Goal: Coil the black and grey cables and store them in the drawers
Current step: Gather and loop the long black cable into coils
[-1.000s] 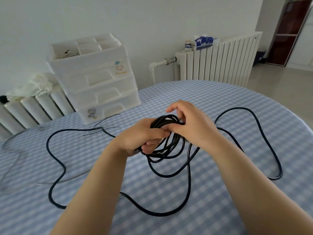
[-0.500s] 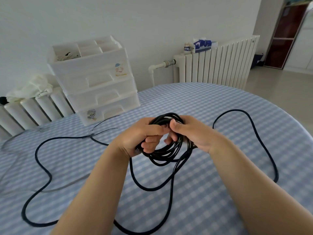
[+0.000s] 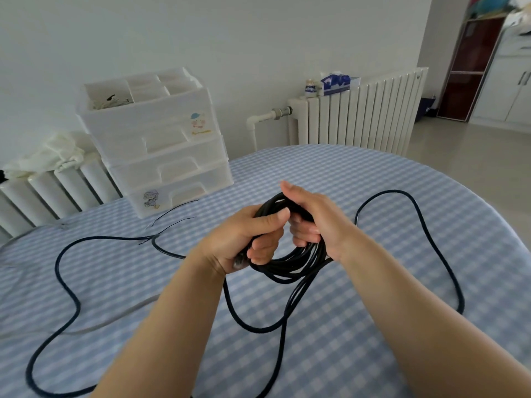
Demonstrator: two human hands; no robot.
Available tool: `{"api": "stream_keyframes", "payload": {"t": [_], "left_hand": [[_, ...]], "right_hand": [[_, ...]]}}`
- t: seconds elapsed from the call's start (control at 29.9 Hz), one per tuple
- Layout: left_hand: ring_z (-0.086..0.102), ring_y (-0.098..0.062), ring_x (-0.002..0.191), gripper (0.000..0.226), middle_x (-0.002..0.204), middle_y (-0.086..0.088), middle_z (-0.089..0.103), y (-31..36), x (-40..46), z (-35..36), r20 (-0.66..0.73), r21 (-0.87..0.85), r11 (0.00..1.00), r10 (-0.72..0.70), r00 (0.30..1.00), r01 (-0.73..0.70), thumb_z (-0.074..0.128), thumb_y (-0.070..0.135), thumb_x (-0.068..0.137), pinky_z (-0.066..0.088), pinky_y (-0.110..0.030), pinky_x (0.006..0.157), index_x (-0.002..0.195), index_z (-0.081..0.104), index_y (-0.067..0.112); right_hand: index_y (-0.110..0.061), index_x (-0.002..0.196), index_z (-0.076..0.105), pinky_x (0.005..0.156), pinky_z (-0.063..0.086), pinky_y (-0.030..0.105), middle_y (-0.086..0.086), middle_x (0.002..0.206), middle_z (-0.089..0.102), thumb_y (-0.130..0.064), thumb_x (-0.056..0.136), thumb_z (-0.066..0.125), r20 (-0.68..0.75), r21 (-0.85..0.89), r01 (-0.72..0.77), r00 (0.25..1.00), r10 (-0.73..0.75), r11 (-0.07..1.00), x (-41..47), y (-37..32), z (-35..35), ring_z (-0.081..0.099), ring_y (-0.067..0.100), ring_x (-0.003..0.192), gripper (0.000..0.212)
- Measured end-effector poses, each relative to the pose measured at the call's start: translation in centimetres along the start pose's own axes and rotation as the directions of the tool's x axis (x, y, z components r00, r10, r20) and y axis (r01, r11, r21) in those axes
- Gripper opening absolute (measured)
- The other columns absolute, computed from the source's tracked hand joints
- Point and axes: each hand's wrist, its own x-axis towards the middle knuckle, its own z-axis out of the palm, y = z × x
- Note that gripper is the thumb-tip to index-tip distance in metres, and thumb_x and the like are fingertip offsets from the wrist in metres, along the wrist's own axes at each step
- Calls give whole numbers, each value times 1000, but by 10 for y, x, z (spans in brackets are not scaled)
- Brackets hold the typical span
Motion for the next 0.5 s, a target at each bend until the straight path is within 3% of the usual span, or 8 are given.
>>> {"api": "stream_keyframes", "payload": {"t": [0.13, 0.23, 0.27, 0.33, 0.4, 0.47, 0.5], "left_hand": [[40, -9, 32, 35, 41, 2, 43, -3, 2, 5, -48, 44, 998, 48, 998, -46, 54, 29, 88, 34, -17, 37, 57, 54, 15], [32, -4, 29, 32, 40, 7, 34, -5, 7, 7, -125, -88, 994, 47, 991, -58, 56, 39, 89, 27, -15, 32, 68, 51, 15], [29, -3, 28, 36, 39, 8, 32, -5, 8, 7, -160, -141, 988, 45, 986, -68, 55, 44, 89, 23, -15, 31, 69, 47, 15], [25, -2, 27, 38, 36, 10, 29, -4, 9, 5, -247, -276, 953, 57, 967, -127, 49, 46, 89, 18, -16, 31, 68, 39, 17], [24, -2, 26, 38, 36, 9, 28, -3, 8, 0, -336, -361, 904, 101, 936, -227, 46, 45, 92, 16, -16, 31, 68, 40, 17], [23, -2, 26, 40, 36, 9, 26, -1, 8, -1, -397, -380, 874, 143, 907, -304, 43, 46, 95, 14, -17, 32, 68, 41, 16], [23, -3, 26, 41, 36, 9, 26, -1, 8, -1, -411, -380, 866, 156, 898, -325, 42, 46, 95, 13, -17, 32, 68, 41, 16]], "right_hand": [[-15, 48, 46, 49, 35, 29, 3, 44, 25, -51, 92, 50, -61, 45, -3, 998, 6, 999, 3, 1, -3, 24, 17, 42, 57], [-19, 45, 56, 54, 36, 31, 0, 44, 32, -55, 94, 44, -58, 128, 3, 998, 4, 992, 8, 7, -7, 29, 16, 44, 62], [-19, 53, 63, 57, 39, 31, 0, 49, 39, -59, 92, 45, -32, 161, 7, 999, -2, 987, 9, 9, -7, 34, 14, 47, 58], [-15, 89, 72, 65, 48, 30, 1, 68, 56, -62, 84, 51, 32, 266, -24, 999, 16, 964, 11, 12, -9, 50, 13, 59, 52], [-11, 115, 65, 79, 55, 36, 5, 91, 66, -62, 75, 57, 93, 311, -104, 993, 78, 945, 13, 17, -9, 65, 18, 80, 65], [-10, 118, 63, 90, 54, 43, 11, 104, 67, -64, 70, 60, 126, 361, -160, 984, 122, 919, 14, 21, -3, 68, 26, 97, 72], [-8, 114, 64, 91, 53, 44, 12, 101, 68, -66, 68, 60, 114, 421, -172, 984, 136, 891, 15, 22, 1, 68, 27, 96, 73]]}}
